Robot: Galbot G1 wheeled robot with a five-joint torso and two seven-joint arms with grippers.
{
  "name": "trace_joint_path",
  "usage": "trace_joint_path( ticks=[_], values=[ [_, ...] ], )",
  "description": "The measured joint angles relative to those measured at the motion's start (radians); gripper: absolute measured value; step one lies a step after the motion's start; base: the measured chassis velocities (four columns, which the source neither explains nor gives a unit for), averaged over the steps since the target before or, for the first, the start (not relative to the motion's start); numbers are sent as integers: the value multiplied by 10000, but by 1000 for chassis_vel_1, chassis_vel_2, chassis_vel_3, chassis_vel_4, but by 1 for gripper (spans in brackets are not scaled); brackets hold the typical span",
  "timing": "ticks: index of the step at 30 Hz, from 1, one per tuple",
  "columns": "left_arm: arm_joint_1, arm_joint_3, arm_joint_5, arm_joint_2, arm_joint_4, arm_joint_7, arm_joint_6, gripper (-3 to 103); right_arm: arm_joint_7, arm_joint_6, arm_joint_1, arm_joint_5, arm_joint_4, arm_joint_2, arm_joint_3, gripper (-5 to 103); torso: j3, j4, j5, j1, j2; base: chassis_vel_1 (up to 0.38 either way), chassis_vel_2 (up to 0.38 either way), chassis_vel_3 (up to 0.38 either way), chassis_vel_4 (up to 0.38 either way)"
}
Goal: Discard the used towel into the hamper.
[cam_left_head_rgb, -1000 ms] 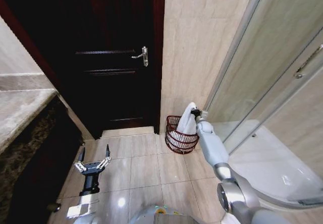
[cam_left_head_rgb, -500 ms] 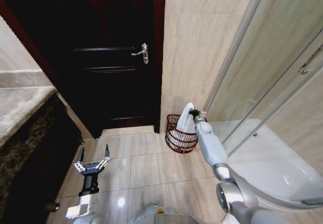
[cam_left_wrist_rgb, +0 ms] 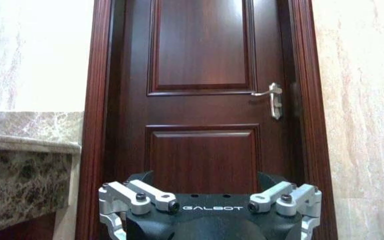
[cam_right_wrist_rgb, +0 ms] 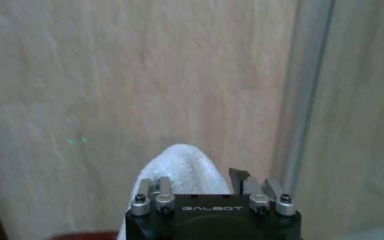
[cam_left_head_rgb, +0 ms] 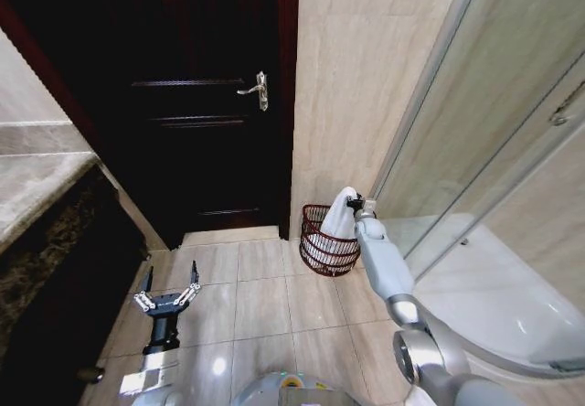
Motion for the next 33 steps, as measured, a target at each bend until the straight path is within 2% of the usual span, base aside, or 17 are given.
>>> trace_joint_path(
  ticks=[1,2,5,7,9,10,11,13,15,18,21,24,26,27,29,32,33],
  values=[
    [0,-5,-35,1,11,26,-21,100,324,-321,-8,77,83,-30,0,58,-37,-1,1,-31,-67,0,0,0,0],
    [0,-5,-35,1,11,26,-21,100,324,-321,-8,77,83,-30,0,58,-37,-1,1,-31,-67,0,0,0,0],
    [-5,-13,-62,-2,47,53,-49,100,1168,-1139,-89,746,510,-122,32,75,-137,0,2,-112,-250,0,0,0,0],
    [-12,-13,-65,-2,60,53,-52,100,1368,-1338,-145,965,720,-158,42,75,-162,1,1,-129,-291,0,0,0,0],
    [-74,-2,-68,18,119,53,-59,100,1638,-1645,-420,1373,1477,-355,48,86,-238,0,2,-177,-416,0,0,0,0],
    [-74,-2,-68,18,119,53,-59,100,1638,-1645,-420,1373,1477,-355,48,86,-238,0,2,-177,-416,0,0,0,0],
    [-106,9,-68,29,146,52,-59,100,1594,-1661,-521,1415,1701,-451,48,91,-261,1,2,-192,-454,0,0,0,0],
    [-245,78,-52,53,251,29,-80,100,1252,-1226,-591,1471,1844,-691,58,100,-324,-4,0,-229,-553,0,0,0,0],
    [-279,111,-21,52,268,-11,-80,100,1088,-977,-550,1470,1749,-745,58,100,-335,-3,2,-235,-571,0,0,0,0],
    [-315,217,71,15,277,-197,-36,100,155,-485,-409,1441,1592,-996,-3,100,-352,-1,1,-241,-594,0,0,0,0],
    [-331,222,103,-29,322,-222,-32,100,-352,-483,-315,1340,1630,-1096,-92,100,-352,0,2,-240,-595,0,0,0,0],
    [-338,223,106,-50,339,-226,-33,100,-473,-722,-86,1310,1559,-1094,-107,100,-350,1,3,-238,-589,0,0,0,0],
    [-337,208,100,-37,341,-228,-47,100,-550,-1383,361,1277,1266,-1120,-123,100,-343,3,-1,-233,-574,0,0,0,0],
    [-330,176,84,-6,341,-228,-69,100,-832,-1969,679,1130,1073,-1242,-199,100,-337,3,2,-229,-567,0,0,0,0],
    [-326,160,71,3,341,-228,-81,100,-1009,-2242,814,1034,1003,-1313,-263,100,-335,3,3,-227,-564,0,0,0,0],
    [-312,63,-34,12,388,-222,-218,100,-2038,-3911,1633,554,553,-1648,-982,100,-326,-4,-2,-220,-542,0,0,0,0],
    [-312,63,-34,12,388,-222,-218,100,-2038,-3911,1633,554,553,-1648,-982,100,-326,-4,-2,-220,-542,0,0,0,0]
  ],
)
